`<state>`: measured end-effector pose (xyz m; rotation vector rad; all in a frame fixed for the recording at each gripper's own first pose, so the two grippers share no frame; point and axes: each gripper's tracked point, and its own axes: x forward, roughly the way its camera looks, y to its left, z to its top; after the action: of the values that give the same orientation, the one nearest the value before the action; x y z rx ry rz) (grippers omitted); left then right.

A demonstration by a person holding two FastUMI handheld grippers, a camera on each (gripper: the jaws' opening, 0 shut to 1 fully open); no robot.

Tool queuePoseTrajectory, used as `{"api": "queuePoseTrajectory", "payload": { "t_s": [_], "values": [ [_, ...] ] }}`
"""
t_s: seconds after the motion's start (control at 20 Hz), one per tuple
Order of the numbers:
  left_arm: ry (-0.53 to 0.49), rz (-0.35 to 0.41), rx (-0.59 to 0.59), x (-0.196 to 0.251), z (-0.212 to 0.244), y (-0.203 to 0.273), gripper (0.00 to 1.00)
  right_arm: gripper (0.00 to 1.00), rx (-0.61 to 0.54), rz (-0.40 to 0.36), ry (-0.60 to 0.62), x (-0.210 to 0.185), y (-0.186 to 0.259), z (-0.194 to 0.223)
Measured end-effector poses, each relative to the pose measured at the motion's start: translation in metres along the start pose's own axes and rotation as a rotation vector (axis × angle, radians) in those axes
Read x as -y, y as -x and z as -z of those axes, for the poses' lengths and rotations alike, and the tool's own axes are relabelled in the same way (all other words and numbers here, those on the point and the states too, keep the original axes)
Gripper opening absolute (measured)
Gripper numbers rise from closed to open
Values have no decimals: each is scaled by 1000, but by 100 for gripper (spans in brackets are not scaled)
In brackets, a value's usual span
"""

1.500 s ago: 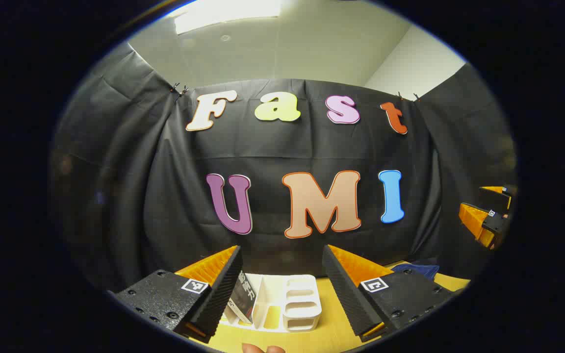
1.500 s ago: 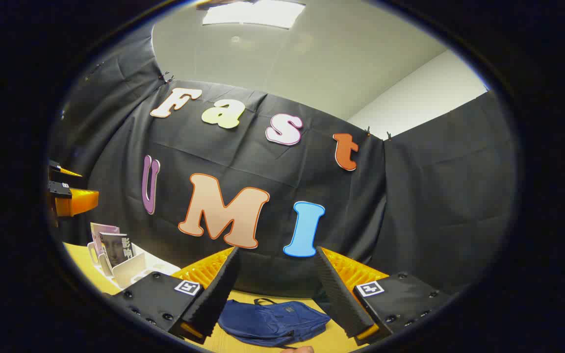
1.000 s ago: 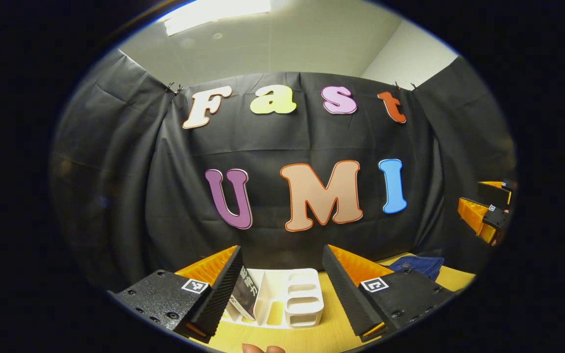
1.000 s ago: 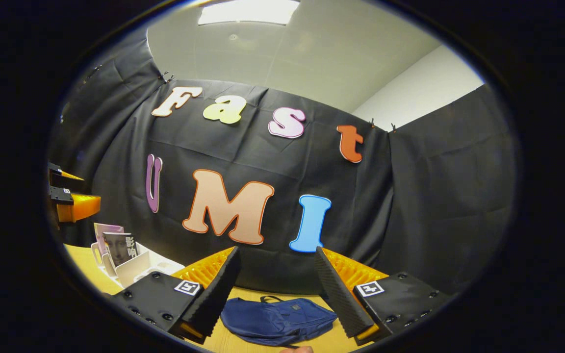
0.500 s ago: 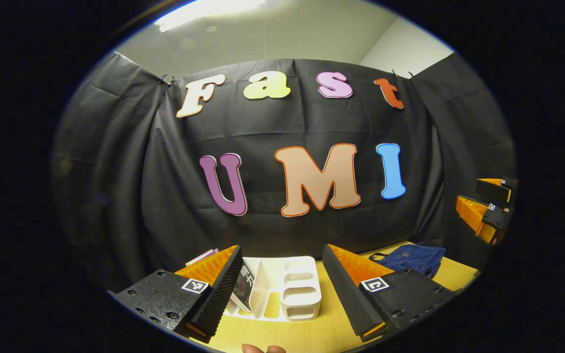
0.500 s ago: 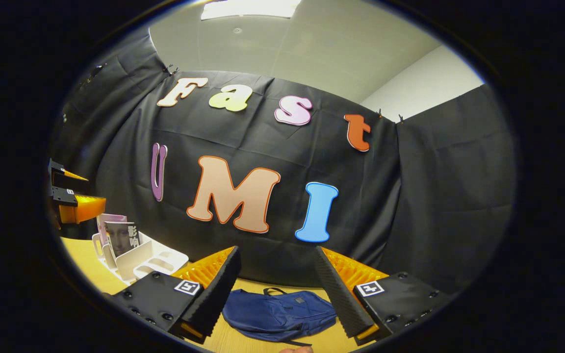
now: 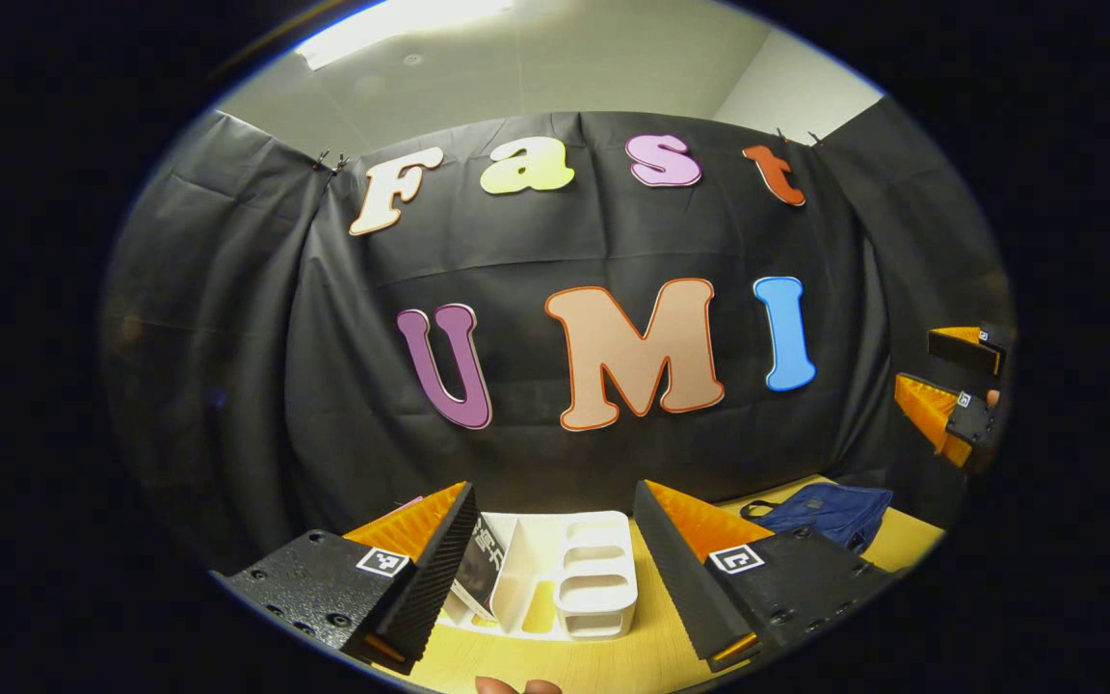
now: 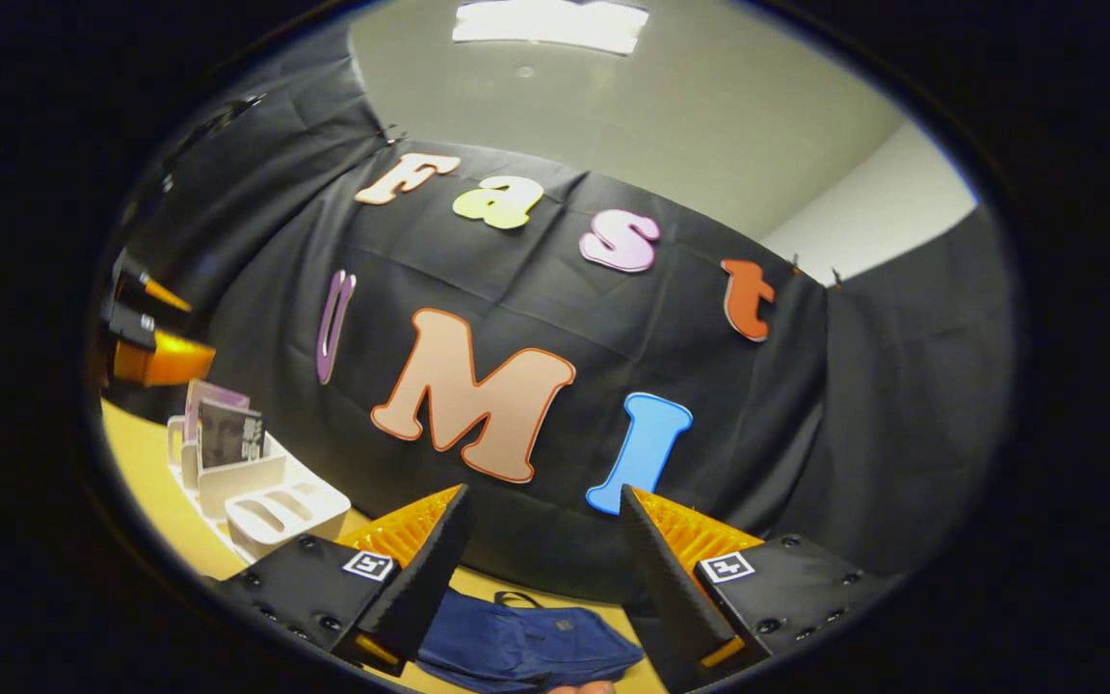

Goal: Open the schoolbag, grab two books from the bookshelf and put them into the schoolbag.

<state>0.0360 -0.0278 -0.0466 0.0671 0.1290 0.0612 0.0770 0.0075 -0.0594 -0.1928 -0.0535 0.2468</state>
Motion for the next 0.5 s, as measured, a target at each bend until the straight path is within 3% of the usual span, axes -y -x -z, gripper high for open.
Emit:
{"api": "queuePoseTrajectory", "payload": {
  "t_s": [0.2,0.4,0.5],
  "values": [
    [-3,-52,-34,4,7,-4,96,100,-15,-228,236,-39,-11,61],
    [-30,-126,-56,-6,14,2,100,97,-107,-495,469,-81,0,166],
    [-19,-165,-89,-18,22,9,96,97,-174,-594,554,-96,14,224]
  ]
}}
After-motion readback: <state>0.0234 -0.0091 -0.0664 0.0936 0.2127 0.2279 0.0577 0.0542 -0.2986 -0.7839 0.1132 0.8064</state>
